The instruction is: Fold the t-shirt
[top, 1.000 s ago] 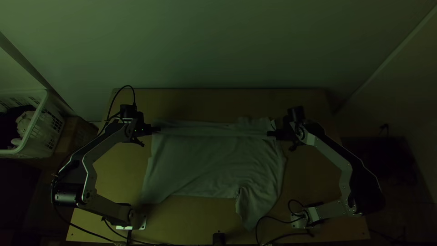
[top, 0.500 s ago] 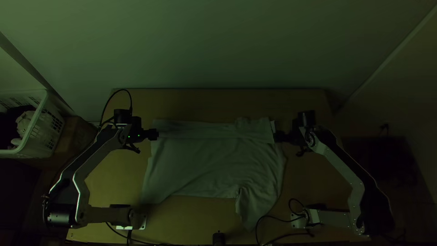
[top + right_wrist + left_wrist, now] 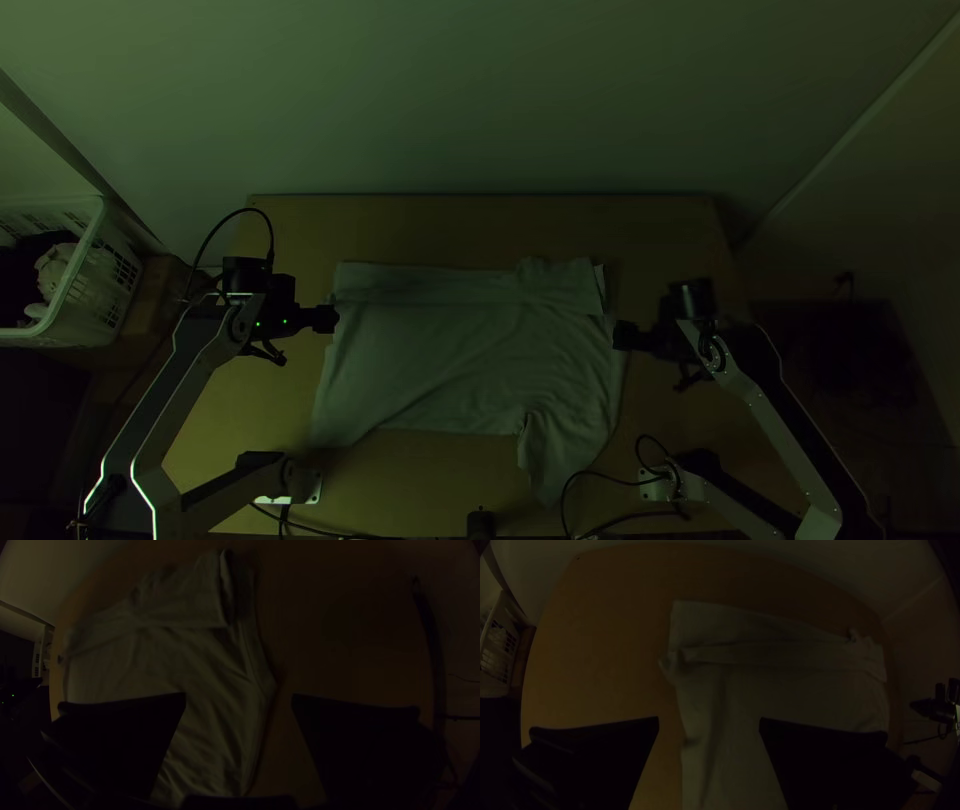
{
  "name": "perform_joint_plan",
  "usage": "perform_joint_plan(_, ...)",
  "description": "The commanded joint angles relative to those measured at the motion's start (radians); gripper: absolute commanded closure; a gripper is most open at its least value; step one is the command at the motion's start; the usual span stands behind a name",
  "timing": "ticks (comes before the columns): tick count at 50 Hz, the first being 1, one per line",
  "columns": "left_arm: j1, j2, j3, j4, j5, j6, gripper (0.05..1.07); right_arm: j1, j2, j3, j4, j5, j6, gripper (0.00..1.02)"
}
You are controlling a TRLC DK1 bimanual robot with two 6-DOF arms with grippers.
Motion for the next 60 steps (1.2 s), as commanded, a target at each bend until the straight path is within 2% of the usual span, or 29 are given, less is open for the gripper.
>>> perform_joint_plan(1,0.006,-0.067,-0.031,-0.054,0.011,0.027,0.10,0.065,-0.071,-0.062,-0.071,0.005,0.127,0.05)
perform_joint_plan(6,0.006,-0.123,-0.060,-0.105,0.011,0.051,0.10,0.137,-0.097,-0.082,-0.149,-0.002,0.218,0.05)
perform_joint_plan(13,0.001,-0.184,-0.083,-0.232,-0.006,0.123,0.10,0.212,-0.104,-0.091,-0.234,-0.027,0.276,0.07)
perform_joint_plan(19,0.001,-0.219,-0.096,-0.358,-0.037,0.183,0.10,0.237,-0.098,-0.096,-0.278,-0.099,0.310,0.07)
perform_joint_plan(23,0.003,-0.259,-0.130,-0.396,-0.077,0.238,0.10,0.255,-0.086,-0.111,-0.306,-0.148,0.314,0.07)
perform_joint_plan(33,0.006,-0.340,-0.199,-0.427,-0.153,0.378,0.10,0.269,-0.086,-0.174,-0.310,-0.179,0.310,0.07)
perform_joint_plan(36,0.009,-0.342,-0.199,-0.448,-0.163,0.407,0.10,0.270,-0.083,-0.191,-0.306,-0.179,0.305,0.12)
perform_joint_plan(39,0.014,-0.342,-0.198,-0.454,-0.166,0.428,0.10,0.270,-0.065,-0.200,-0.304,-0.190,0.305,0.16)
perform_joint_plan(52,0.015,-0.333,-0.218,-0.497,-0.166,0.493,0.10,0.297,0.003,-0.238,-0.296,-0.263,0.290,0.16)
perform_joint_plan(60,0.028,-0.316,-0.213,-0.488,-0.166,0.510,0.10,0.306,0.080,-0.257,-0.283,-0.294,0.248,0.16)
